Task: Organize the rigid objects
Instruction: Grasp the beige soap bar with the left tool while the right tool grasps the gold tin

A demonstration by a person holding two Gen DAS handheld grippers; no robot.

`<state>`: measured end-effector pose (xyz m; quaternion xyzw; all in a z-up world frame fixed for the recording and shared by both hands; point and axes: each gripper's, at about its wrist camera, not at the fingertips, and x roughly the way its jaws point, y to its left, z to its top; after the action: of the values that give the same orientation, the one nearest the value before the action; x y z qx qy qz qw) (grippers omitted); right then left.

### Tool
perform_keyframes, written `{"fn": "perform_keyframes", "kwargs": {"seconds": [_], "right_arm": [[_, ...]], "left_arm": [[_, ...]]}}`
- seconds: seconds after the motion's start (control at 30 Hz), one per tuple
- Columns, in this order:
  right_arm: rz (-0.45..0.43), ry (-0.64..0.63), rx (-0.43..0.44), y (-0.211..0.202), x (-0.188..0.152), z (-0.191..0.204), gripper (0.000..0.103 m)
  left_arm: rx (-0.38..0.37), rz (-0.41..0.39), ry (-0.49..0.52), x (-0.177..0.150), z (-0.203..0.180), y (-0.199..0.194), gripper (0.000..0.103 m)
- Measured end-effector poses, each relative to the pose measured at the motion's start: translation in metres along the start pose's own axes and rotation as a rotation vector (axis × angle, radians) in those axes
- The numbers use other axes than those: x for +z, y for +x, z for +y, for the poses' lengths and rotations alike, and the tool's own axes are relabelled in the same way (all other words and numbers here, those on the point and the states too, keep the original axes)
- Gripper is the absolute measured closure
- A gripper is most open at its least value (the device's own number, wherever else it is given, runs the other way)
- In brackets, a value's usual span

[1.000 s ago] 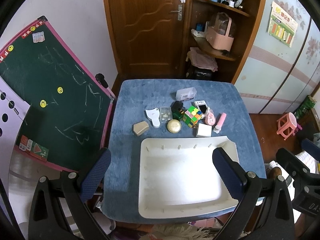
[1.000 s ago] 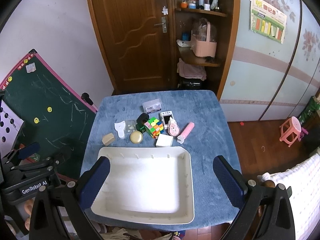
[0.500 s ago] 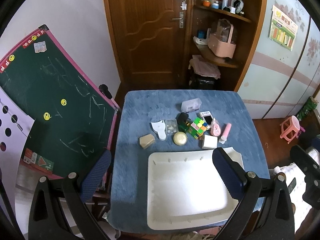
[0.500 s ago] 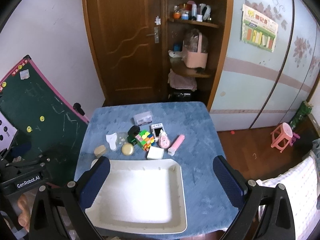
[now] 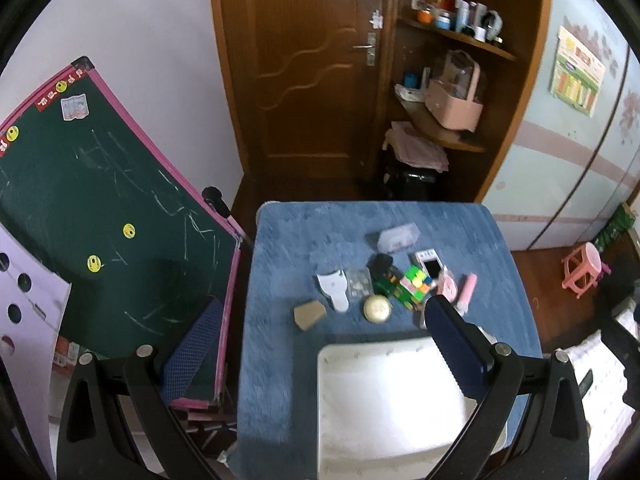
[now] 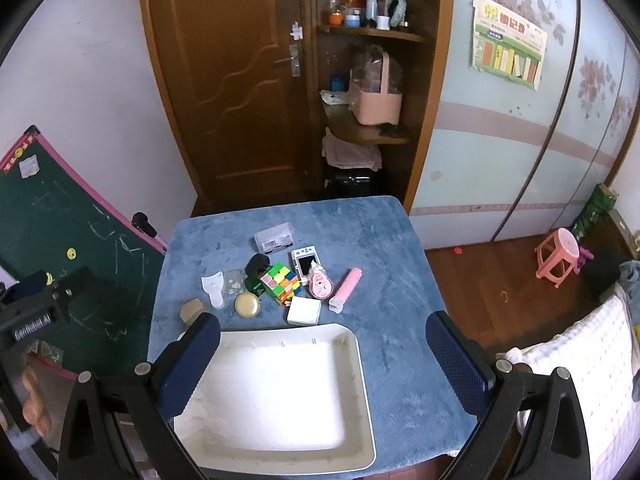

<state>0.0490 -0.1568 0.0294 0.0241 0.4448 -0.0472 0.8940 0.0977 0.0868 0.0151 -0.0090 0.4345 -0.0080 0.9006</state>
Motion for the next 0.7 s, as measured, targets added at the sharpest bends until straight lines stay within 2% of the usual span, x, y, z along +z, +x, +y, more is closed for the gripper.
{"fn": "perform_keyframes", "kwargs": {"seconds": [0.13, 0.27, 0.37, 0.43, 0.6, 0.7], "right_arm": [[-0.008, -0.004, -0.032, 0.003, 0.012, -0.003, 0.0], [0.002, -0.011, -0.034, 0.017, 0.025, -0.009, 0.0], [0.018, -0.02, -0.03, 0.033, 0.035, -0.012, 0.0], [0.051, -0.017, 0.005, 0.053, 0.042, -0.013, 0.0], [0.171, -0.048, 0.095, 0.121, 0.05, 0.002, 0.0], [0.258, -0.08, 0.171, 0.165, 0.047, 0.024, 0.0]], "left_arm": [[0.008, 0.025, -0.038, 0.01, 0.013, 0.016, 0.002], [0.064, 0.056, -0.051, 0.014, 0.022, 0.042, 0.002], [0.109, 0.117, -0.052, 0.012, 0.028, 0.075, 0.002], [0.122, 0.159, -0.046, 0.009, 0.031, 0.095, 0.002], [0.084, 0.291, 0.05, -0.003, 0.029, 0.163, 0.002], [0.013, 0.432, 0.063, -0.017, 0.031, 0.208, 0.002]]}}
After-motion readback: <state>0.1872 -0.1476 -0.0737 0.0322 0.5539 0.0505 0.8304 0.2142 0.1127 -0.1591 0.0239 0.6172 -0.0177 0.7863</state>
